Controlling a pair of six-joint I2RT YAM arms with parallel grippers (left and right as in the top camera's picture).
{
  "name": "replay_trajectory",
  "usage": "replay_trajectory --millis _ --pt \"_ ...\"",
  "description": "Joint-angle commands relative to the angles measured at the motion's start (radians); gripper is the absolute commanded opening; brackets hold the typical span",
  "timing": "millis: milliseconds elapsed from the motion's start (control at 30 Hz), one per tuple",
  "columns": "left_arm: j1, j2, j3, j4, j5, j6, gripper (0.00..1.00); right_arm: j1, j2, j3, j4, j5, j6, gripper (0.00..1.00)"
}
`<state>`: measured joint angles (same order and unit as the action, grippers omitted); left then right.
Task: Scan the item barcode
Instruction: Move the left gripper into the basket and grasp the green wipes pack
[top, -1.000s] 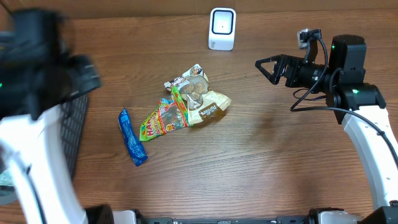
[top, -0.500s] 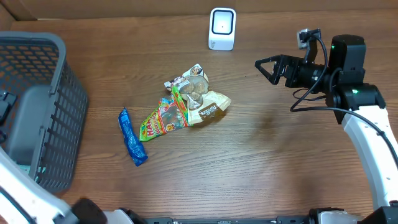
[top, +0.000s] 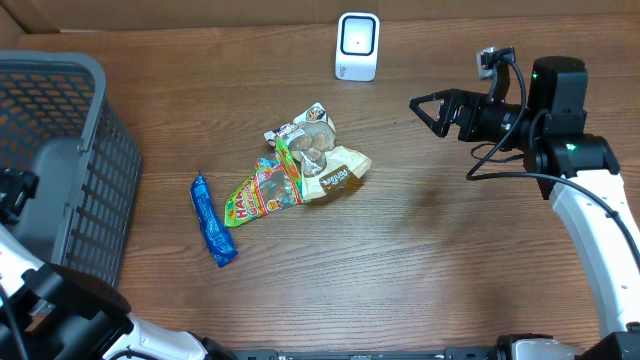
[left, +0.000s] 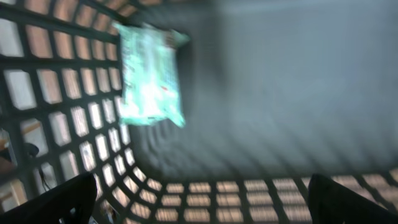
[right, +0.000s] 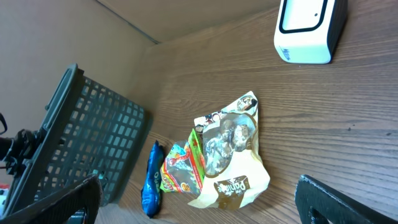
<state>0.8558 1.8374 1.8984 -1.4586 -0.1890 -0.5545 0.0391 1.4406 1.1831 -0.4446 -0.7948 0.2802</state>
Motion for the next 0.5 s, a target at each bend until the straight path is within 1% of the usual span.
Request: replay_trajectory --millis 0,133,233,333,467 --pt "0.066 -0.003 -0.096 0.047 -0.054 -0.037 1.0 -0.001 -0.012 0.023 -0.004 0.017 -0.023 1.0" --pt "0.12 -0.003 -0.249 0.159 -0.055 -0.02 1.0 -0.001 -0.012 0.023 -0.003 0.017 -0.023 1.0" --pt "0.138 -0.003 -0.353 0.262 -0.056 0.022 1.0 -0.001 -0.012 0.023 -0.003 0.02 -0.023 1.0" --pt "0.145 -0.003 -0.433 0.359 -0.059 0.056 1.0 -0.001 -0.012 0.023 -0.003 0.02 -0.023 1.0" --pt "0.145 -0.003 -0.515 0.463 -0.083 0.071 1.0 -0.001 -0.012 0.023 -0.003 0.02 -0.023 1.0"
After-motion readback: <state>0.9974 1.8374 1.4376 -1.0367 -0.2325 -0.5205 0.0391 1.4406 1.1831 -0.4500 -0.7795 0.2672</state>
